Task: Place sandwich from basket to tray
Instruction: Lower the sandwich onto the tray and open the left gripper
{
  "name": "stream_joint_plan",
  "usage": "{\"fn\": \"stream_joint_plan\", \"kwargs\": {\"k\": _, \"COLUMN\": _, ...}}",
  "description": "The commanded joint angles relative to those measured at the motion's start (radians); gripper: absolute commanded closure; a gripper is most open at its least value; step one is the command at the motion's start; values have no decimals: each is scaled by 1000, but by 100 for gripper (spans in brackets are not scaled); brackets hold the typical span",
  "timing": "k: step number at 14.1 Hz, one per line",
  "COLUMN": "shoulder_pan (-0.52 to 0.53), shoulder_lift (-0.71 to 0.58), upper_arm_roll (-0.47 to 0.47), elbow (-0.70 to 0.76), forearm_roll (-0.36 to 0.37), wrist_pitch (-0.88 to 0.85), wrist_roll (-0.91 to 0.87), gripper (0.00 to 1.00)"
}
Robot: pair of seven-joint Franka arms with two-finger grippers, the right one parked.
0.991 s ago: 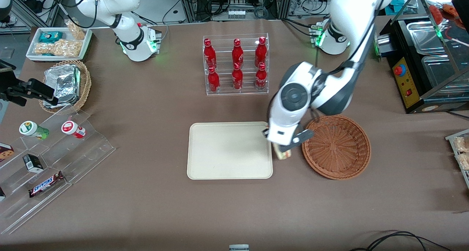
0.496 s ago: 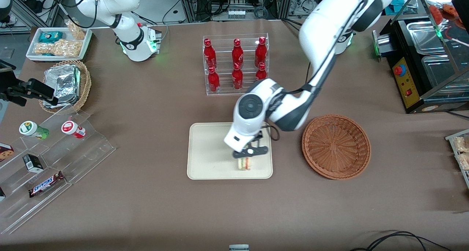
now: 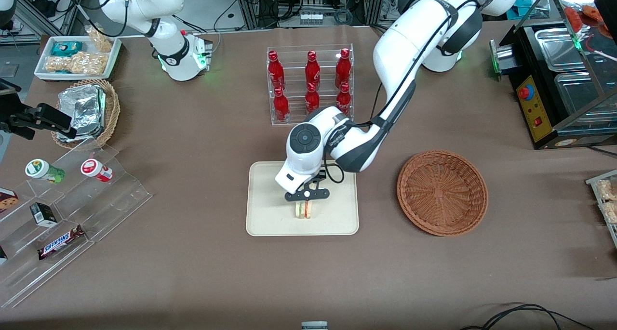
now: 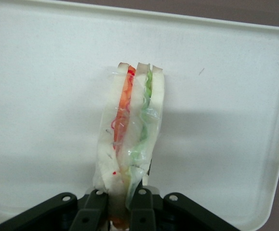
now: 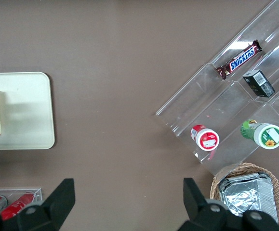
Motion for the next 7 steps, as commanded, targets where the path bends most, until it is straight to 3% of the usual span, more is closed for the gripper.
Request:
{"fn": "stream_joint_plan", "kwargs": {"k": 1, "shoulder_pan": -12, "shoulder_lift": 44, "upper_arm_roll": 3, "elbow": 47, "forearm_roll": 17, "wrist_pitch": 29, "wrist_roll": -59, "gripper": 95}}
{"fn": "stream_joint_plan", "kwargs": {"k": 4, "shoulder_pan": -12, "shoulder_lift": 51, "upper_arm_roll": 3, "elbow": 45, "forearm_roll": 17, "wrist_pitch": 46, "wrist_roll": -84, "gripper": 91}}
{"fn": "stream_joint_plan", "kwargs": {"k": 5, "shoulder_pan": -12, "shoulder_lift": 51, "upper_arm_roll": 2, "elbow": 44, "forearm_roll": 16, "wrist_pitch": 49, "wrist_roll": -87, "gripper": 74}}
{"fn": "stream_joint_plan", "kwargs": {"k": 7, "shoulder_pan": -10, "shoulder_lift": 25, "upper_arm_roll": 2, "elbow": 39, "forearm_roll": 16, "wrist_pitch": 34, "wrist_roll": -111, "gripper": 0}}
